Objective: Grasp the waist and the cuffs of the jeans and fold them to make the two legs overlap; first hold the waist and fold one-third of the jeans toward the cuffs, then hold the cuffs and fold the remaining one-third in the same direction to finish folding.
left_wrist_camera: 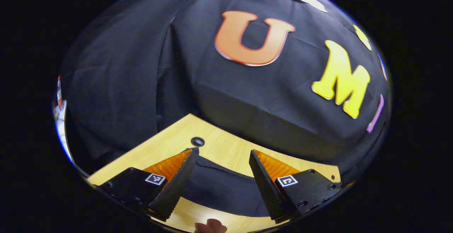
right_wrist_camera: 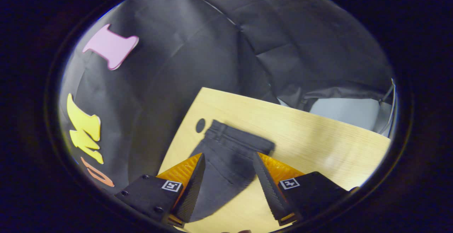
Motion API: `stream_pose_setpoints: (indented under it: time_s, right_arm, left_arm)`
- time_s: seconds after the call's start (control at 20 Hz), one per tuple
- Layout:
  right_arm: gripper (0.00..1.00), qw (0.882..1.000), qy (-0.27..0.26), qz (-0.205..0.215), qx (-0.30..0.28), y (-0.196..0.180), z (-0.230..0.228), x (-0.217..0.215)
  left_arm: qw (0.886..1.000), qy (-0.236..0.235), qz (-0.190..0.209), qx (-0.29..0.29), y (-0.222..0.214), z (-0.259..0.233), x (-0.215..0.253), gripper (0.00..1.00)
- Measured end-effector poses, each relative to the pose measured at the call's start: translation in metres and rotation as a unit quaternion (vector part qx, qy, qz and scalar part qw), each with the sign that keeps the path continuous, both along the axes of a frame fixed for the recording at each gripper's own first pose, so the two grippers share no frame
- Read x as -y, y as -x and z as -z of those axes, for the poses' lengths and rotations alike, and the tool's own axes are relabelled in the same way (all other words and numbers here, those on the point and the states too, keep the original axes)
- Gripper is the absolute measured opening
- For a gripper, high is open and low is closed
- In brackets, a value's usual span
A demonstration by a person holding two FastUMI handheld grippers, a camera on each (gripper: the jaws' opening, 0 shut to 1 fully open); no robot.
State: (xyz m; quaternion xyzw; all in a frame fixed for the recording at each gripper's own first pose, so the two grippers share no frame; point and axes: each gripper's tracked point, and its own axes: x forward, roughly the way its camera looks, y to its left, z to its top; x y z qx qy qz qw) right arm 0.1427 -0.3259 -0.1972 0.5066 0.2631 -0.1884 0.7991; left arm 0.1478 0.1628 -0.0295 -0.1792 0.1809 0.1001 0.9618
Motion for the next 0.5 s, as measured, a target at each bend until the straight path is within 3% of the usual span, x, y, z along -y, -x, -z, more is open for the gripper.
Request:
stream_pose_setpoints:
  time_s: [0.3,0.5]
  right_arm:
    - [0.85,0.997,-0.074,0.004,-0.017,0.003,0.039,-0.023]
    - [0.85,0.995,-0.098,-0.008,0.008,-0.003,0.042,-0.035]
  left_arm:
    - [0.986,-0.132,0.071,0.079,0.045,-0.065,0.065,0.98]
    - [0.982,-0.133,0.098,0.092,0.065,-0.080,0.096,0.99]
